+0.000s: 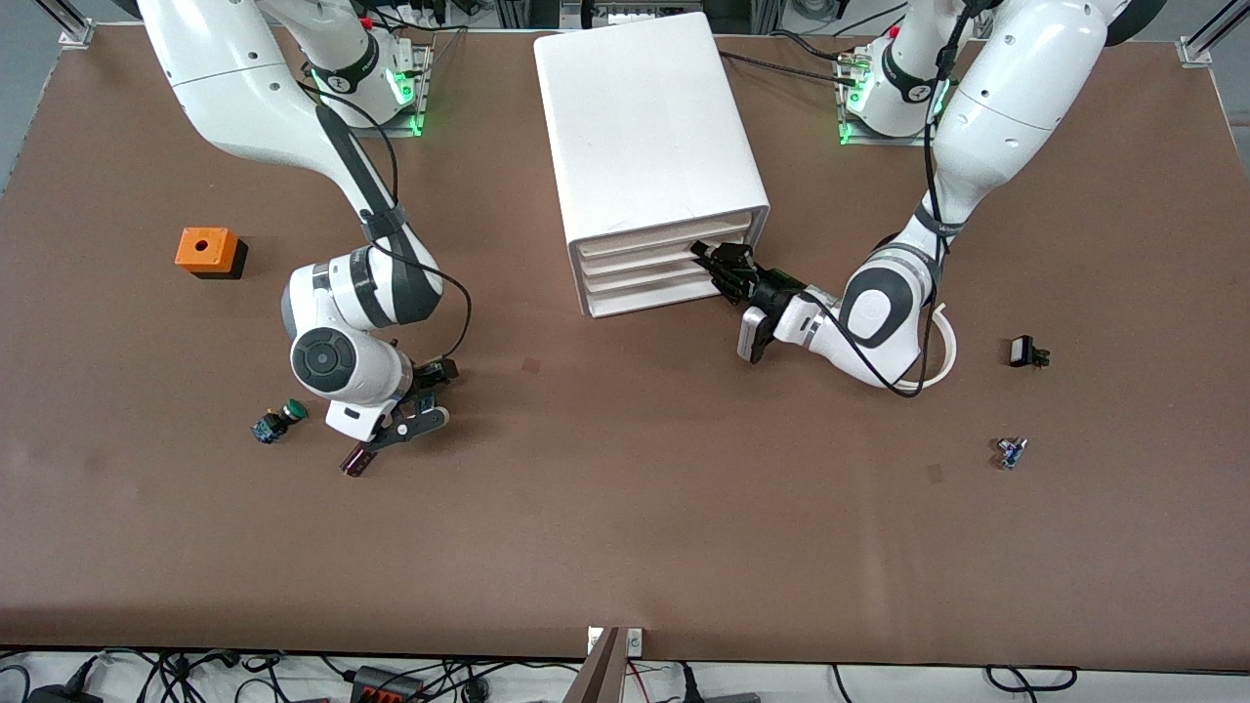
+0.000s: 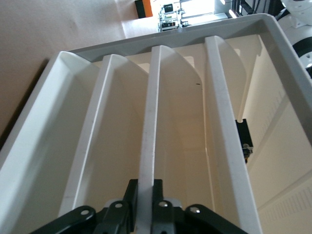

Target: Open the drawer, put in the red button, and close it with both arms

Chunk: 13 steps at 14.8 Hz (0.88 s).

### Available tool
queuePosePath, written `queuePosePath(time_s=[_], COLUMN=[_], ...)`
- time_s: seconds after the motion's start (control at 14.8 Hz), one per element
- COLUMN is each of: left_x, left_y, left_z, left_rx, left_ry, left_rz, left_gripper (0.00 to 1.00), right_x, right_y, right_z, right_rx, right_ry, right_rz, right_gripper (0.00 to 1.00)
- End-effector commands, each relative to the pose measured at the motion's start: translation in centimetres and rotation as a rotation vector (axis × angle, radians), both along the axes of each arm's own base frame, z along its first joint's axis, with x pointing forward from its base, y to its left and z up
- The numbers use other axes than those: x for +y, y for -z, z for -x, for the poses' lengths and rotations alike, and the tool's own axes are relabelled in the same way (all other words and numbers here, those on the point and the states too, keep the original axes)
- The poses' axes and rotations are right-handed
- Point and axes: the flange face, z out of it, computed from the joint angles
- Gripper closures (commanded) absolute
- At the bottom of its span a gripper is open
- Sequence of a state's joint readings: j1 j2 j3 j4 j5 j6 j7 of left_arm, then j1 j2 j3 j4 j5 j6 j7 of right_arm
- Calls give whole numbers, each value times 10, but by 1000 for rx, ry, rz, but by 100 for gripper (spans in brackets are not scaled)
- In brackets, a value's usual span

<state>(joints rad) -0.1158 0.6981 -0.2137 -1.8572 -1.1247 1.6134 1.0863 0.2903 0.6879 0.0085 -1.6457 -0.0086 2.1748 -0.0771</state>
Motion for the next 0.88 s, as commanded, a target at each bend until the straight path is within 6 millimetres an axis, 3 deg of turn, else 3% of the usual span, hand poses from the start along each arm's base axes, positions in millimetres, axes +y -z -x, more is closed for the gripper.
queuePosePath(time_s=[0.0, 0.47, 0.54, 0.61, 0.68, 0.81], left_x=[5, 27, 29, 32, 30, 32], left_y=[2, 2, 2, 4, 2, -4], left_z=[-9, -98, -108, -115, -117, -120], left_rx=[-26, 20, 17, 28, 43, 107], left_ry=[-45, -168, -180, -191, -196, -216], left_rz=[0, -110, -114, -132, -146, -188], left_gripper=[99, 97, 92, 65, 1, 0], right_x=[5, 0, 0, -1, -1, -1], right_y=[6, 17, 19, 21, 21, 21], right_z=[-12, -12, -11, -10, -10, -10], right_rx=[-18, -3, 0, 7, 10, 14], right_ry=[-19, -49, -52, -56, -55, -52], right_rz=[-3, -2, -1, 1, 1, 0], right_gripper=[0, 0, 2, 10, 20, 52])
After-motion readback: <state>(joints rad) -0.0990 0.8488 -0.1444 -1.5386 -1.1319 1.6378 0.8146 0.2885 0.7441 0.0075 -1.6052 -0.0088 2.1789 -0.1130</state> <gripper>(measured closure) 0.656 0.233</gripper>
